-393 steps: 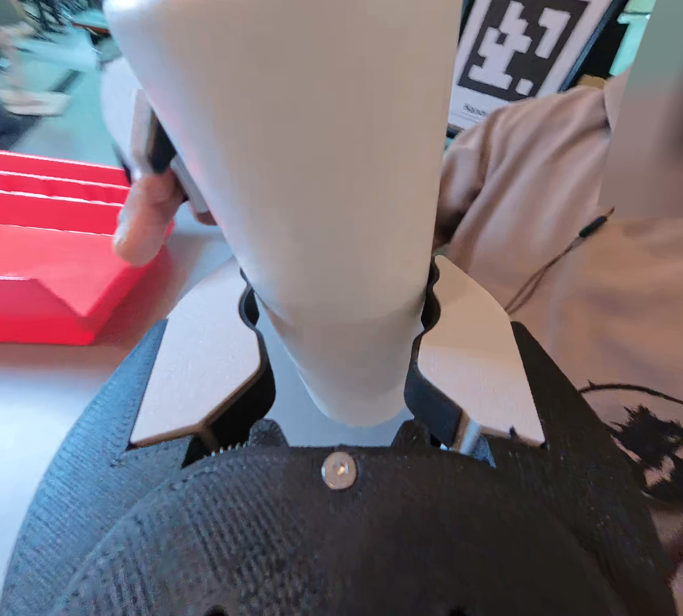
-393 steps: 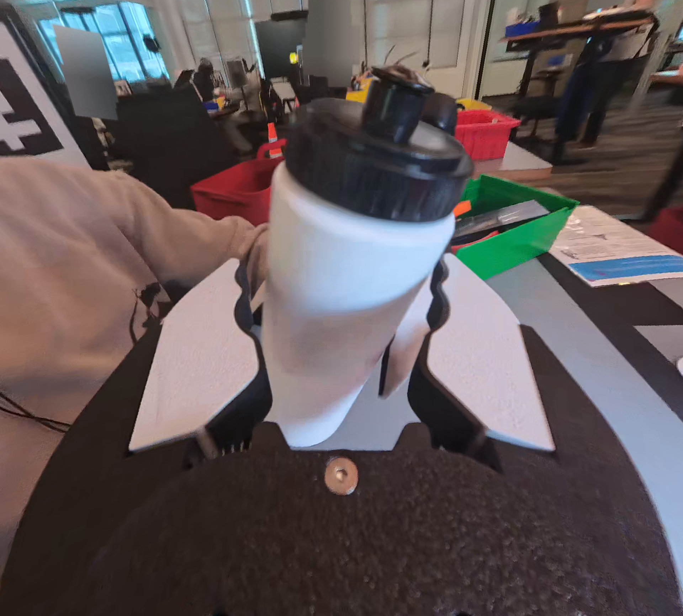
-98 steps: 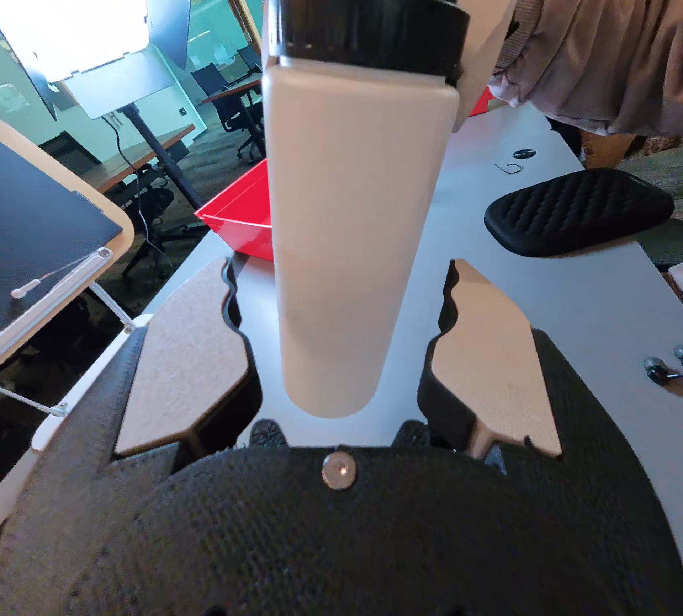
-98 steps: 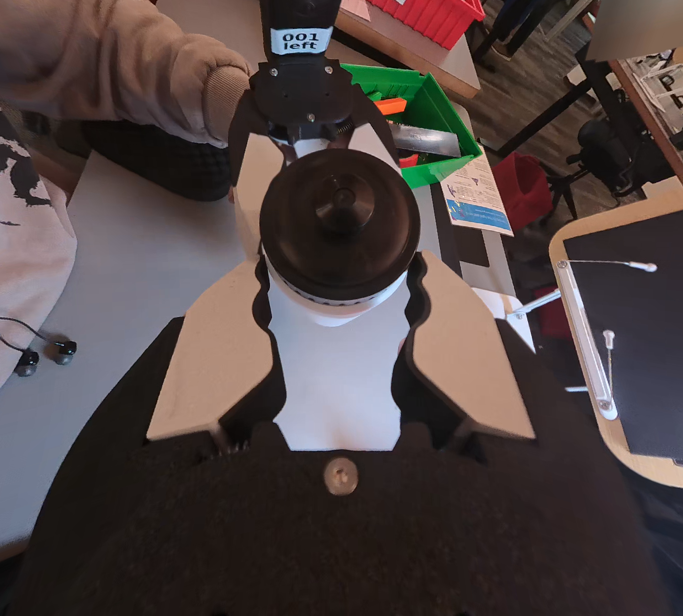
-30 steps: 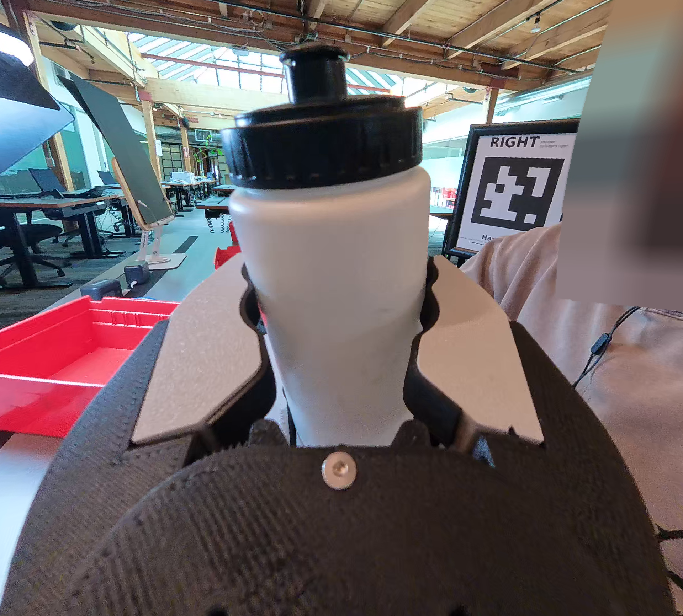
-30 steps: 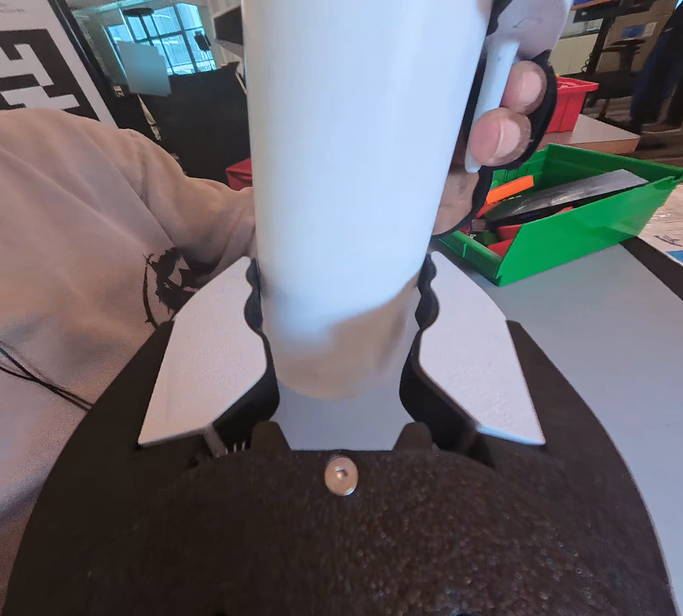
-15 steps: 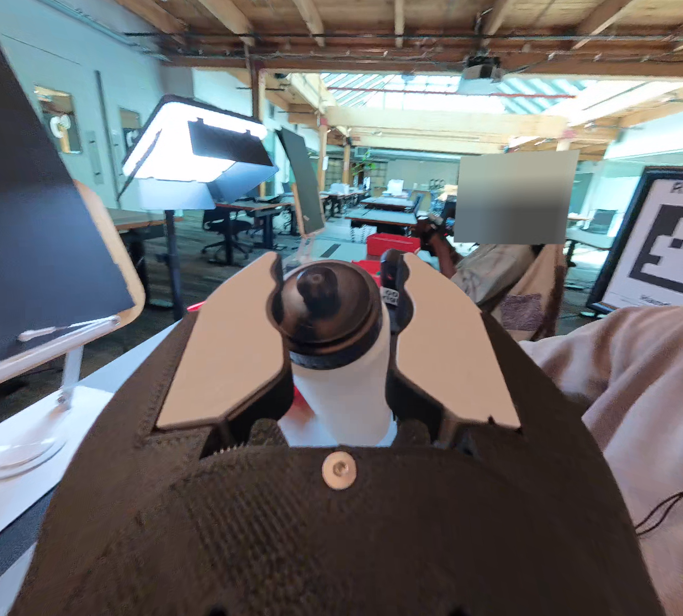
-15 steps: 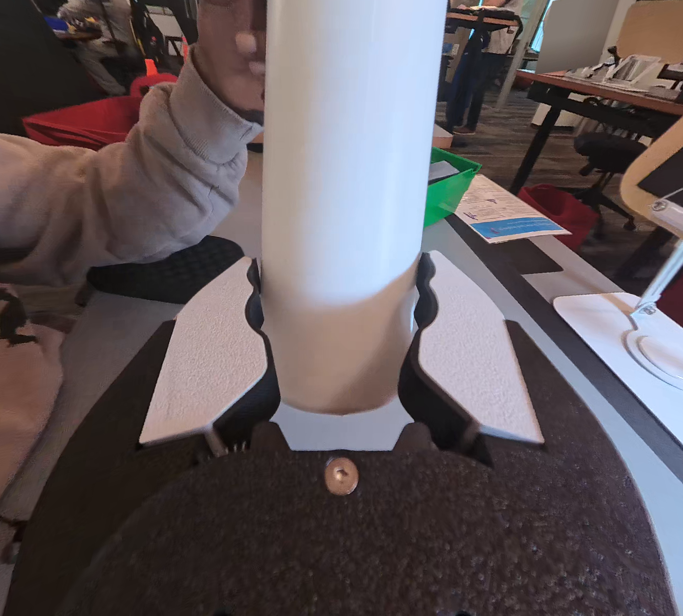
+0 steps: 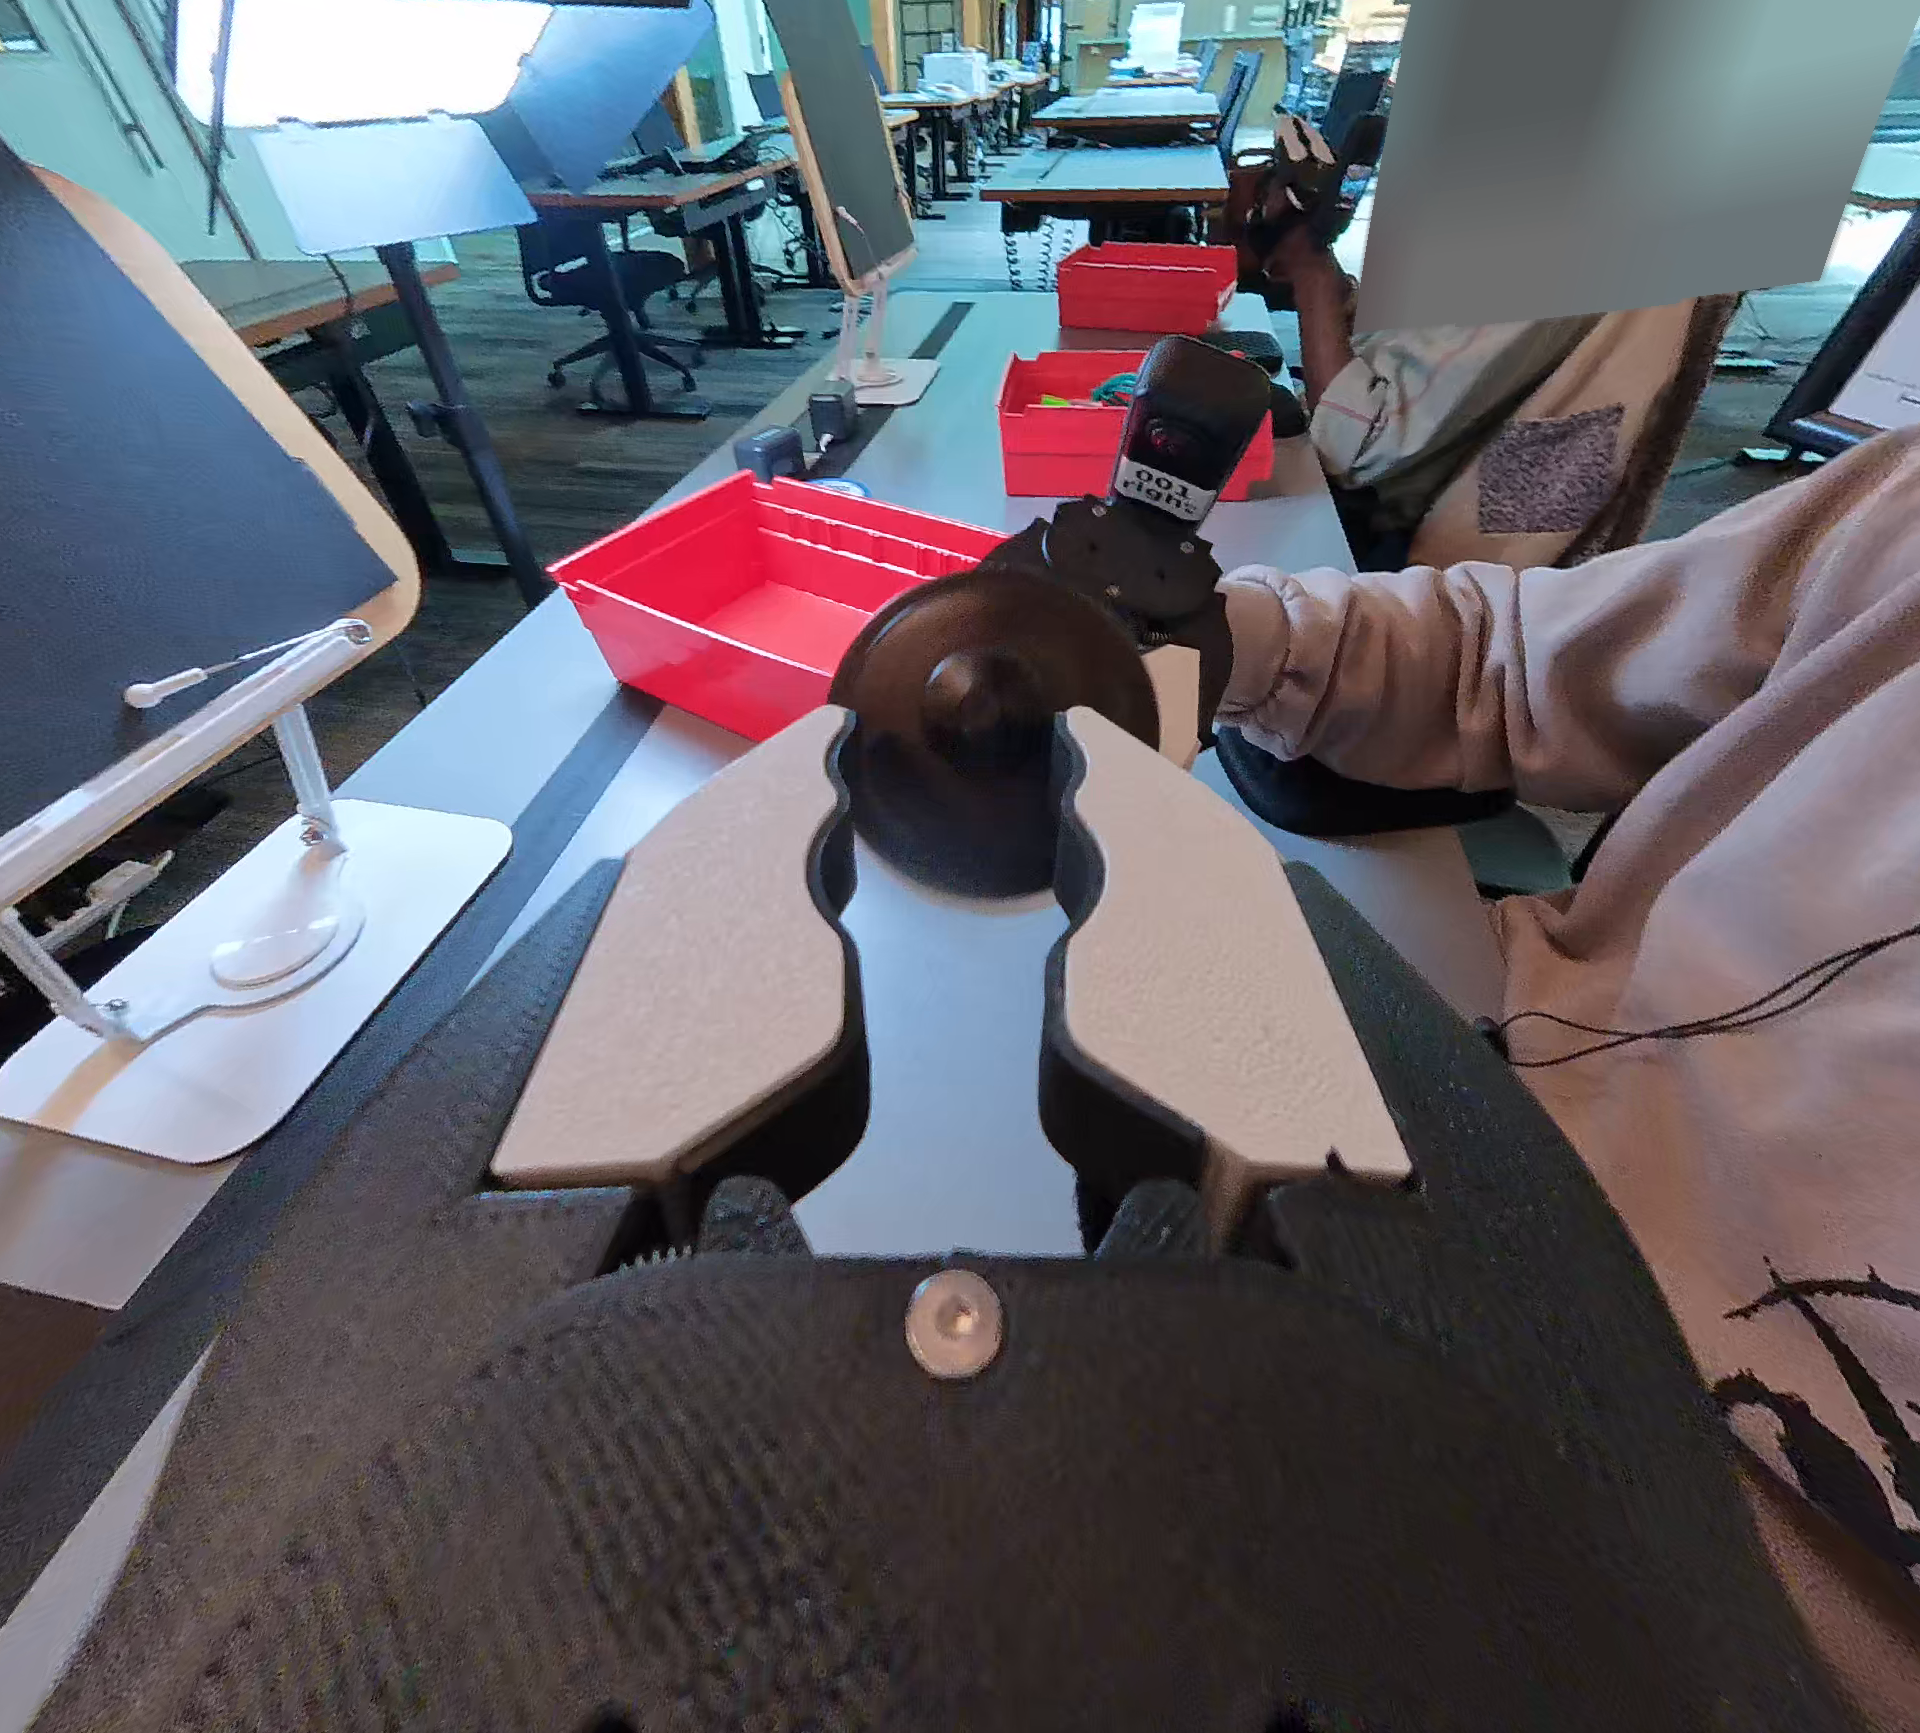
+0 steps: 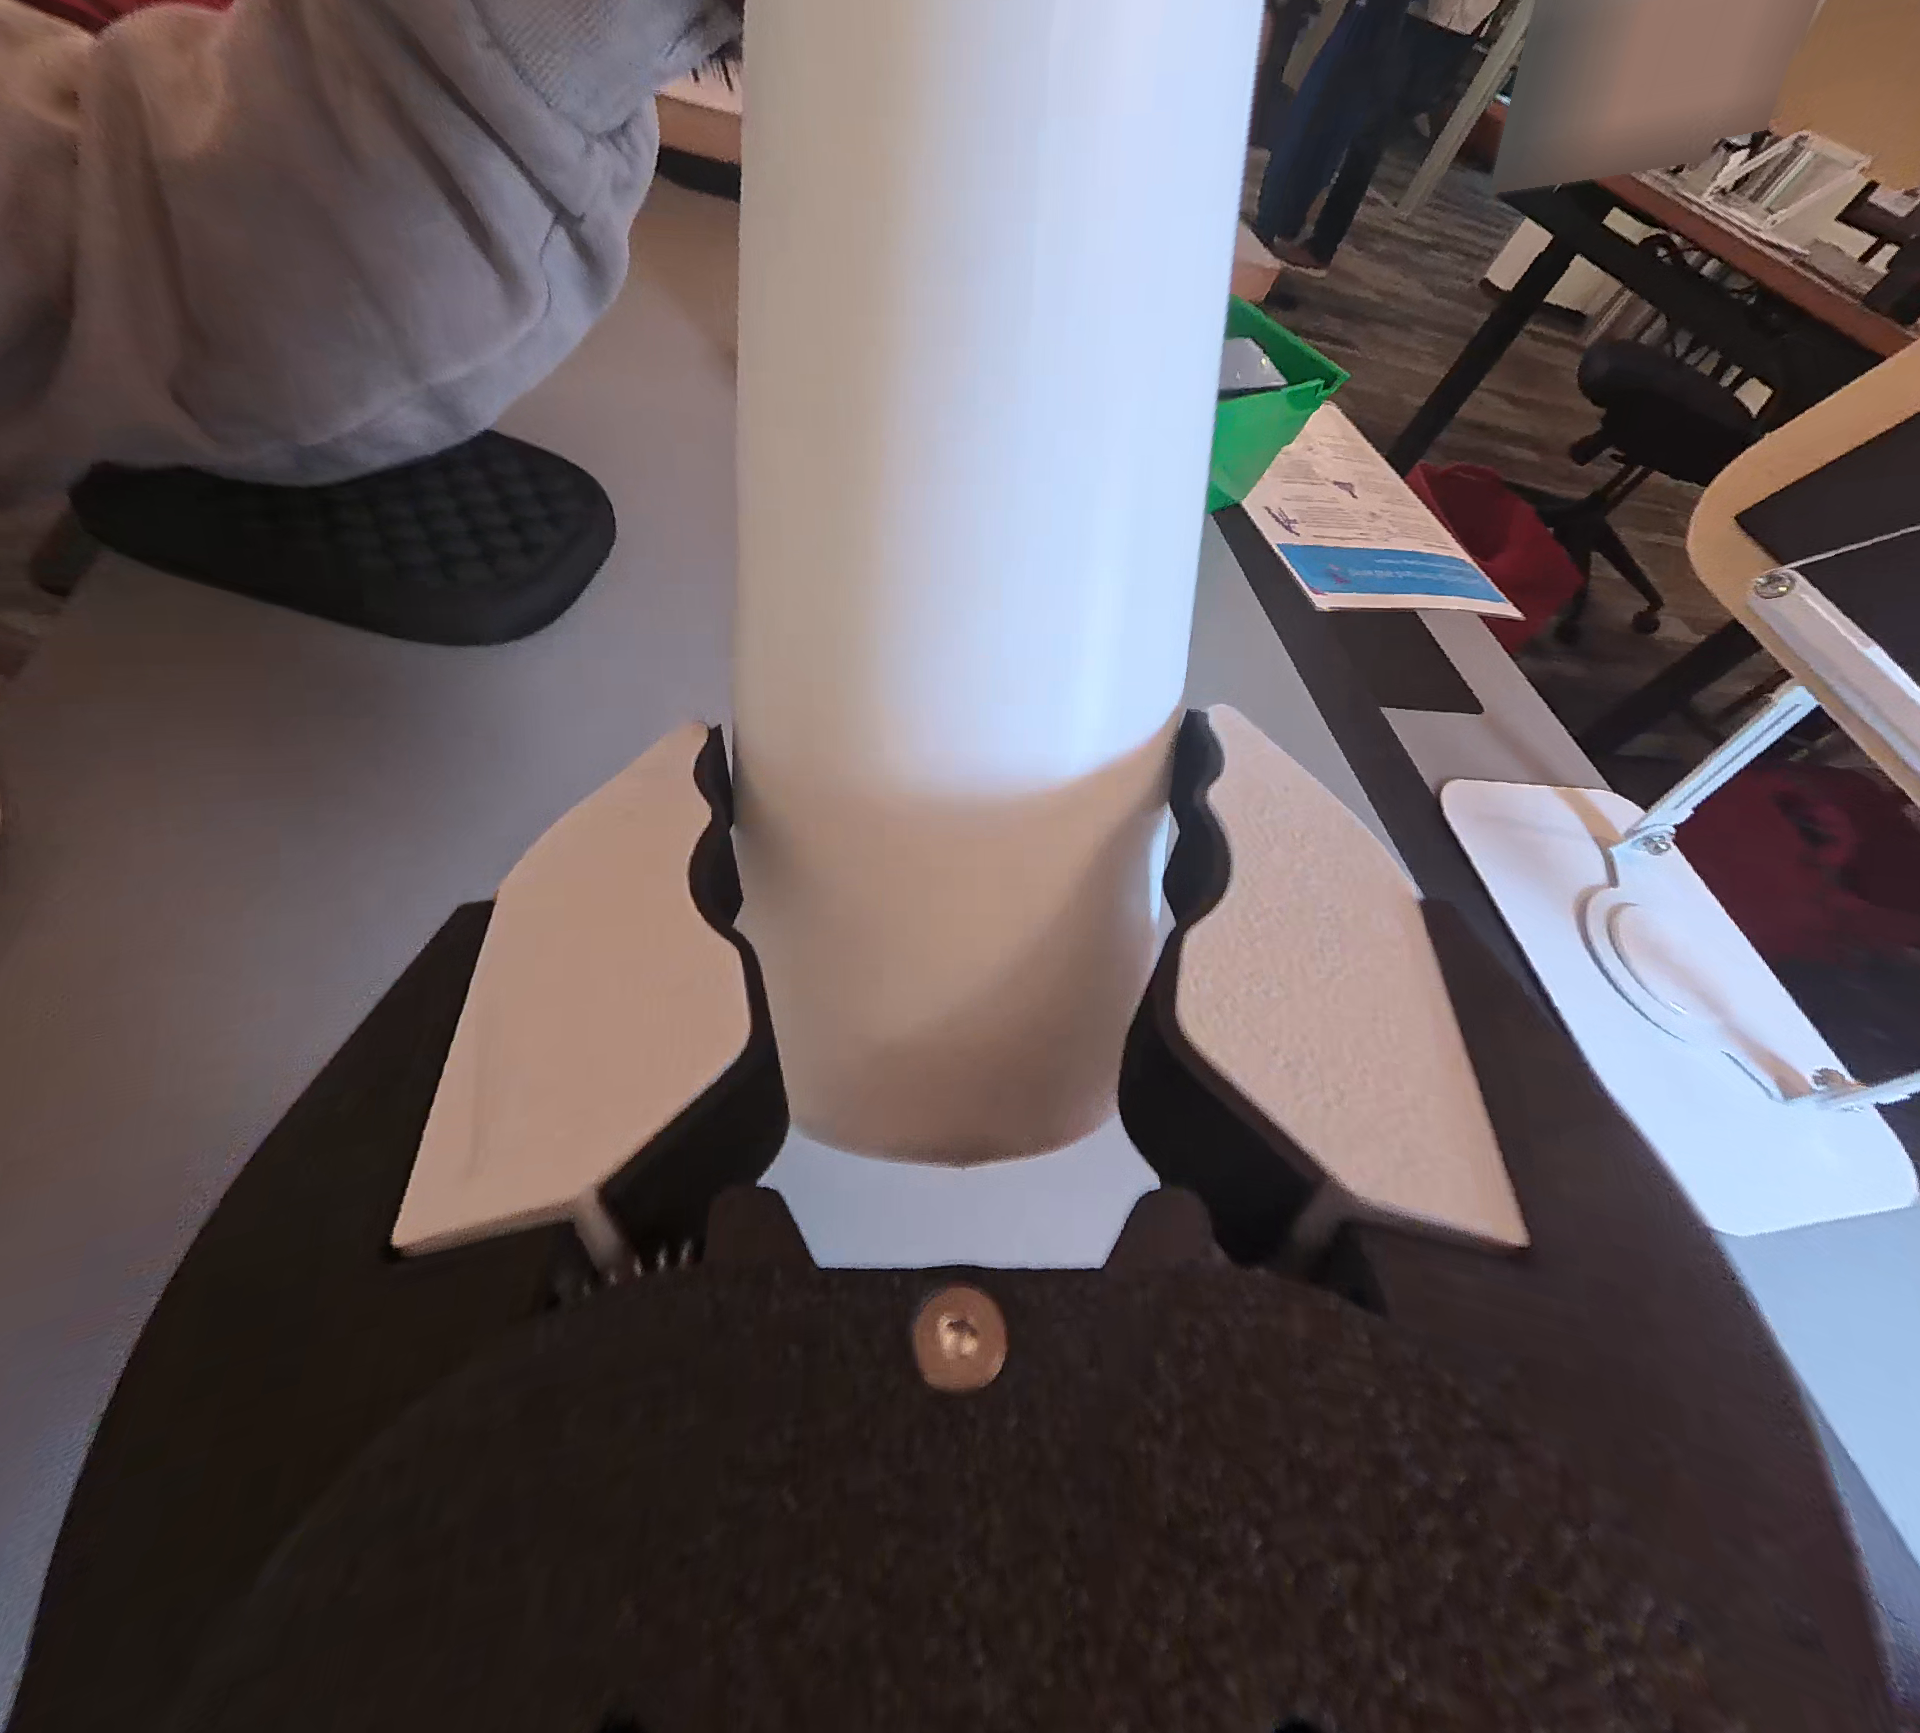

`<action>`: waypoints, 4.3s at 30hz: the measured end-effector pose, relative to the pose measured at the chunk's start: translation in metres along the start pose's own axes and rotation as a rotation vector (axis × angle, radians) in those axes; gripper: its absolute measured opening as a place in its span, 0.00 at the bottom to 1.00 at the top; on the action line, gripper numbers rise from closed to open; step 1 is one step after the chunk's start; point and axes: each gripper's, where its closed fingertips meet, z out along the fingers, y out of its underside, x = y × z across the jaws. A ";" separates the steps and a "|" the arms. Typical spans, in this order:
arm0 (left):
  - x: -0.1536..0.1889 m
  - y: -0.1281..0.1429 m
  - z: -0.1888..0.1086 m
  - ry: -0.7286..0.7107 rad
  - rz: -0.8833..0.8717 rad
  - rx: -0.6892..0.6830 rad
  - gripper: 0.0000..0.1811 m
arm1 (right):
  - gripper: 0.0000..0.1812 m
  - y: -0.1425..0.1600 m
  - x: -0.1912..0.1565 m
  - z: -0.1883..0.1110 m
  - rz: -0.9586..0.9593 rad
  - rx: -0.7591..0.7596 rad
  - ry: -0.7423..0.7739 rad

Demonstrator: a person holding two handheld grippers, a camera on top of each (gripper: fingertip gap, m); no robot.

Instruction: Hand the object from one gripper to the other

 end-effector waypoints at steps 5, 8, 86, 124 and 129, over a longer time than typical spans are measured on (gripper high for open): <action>0.011 0.019 0.005 0.049 0.034 -0.129 0.14 | 0.45 0.014 -0.001 -0.005 -0.048 -0.088 -0.018; 0.006 0.027 0.001 -0.004 0.077 -0.178 0.15 | 0.44 0.015 0.000 -0.007 -0.046 -0.085 -0.019; 0.051 0.000 0.092 0.208 0.004 0.148 0.27 | 0.48 -0.048 -0.009 -0.046 0.125 0.195 -0.151; 0.056 0.045 0.100 0.154 0.199 -0.209 0.11 | 0.45 -0.038 -0.030 -0.003 0.108 0.099 -0.116; 0.055 0.022 0.098 0.076 0.274 -0.063 0.12 | 0.43 -0.049 -0.019 -0.021 0.124 0.142 -0.106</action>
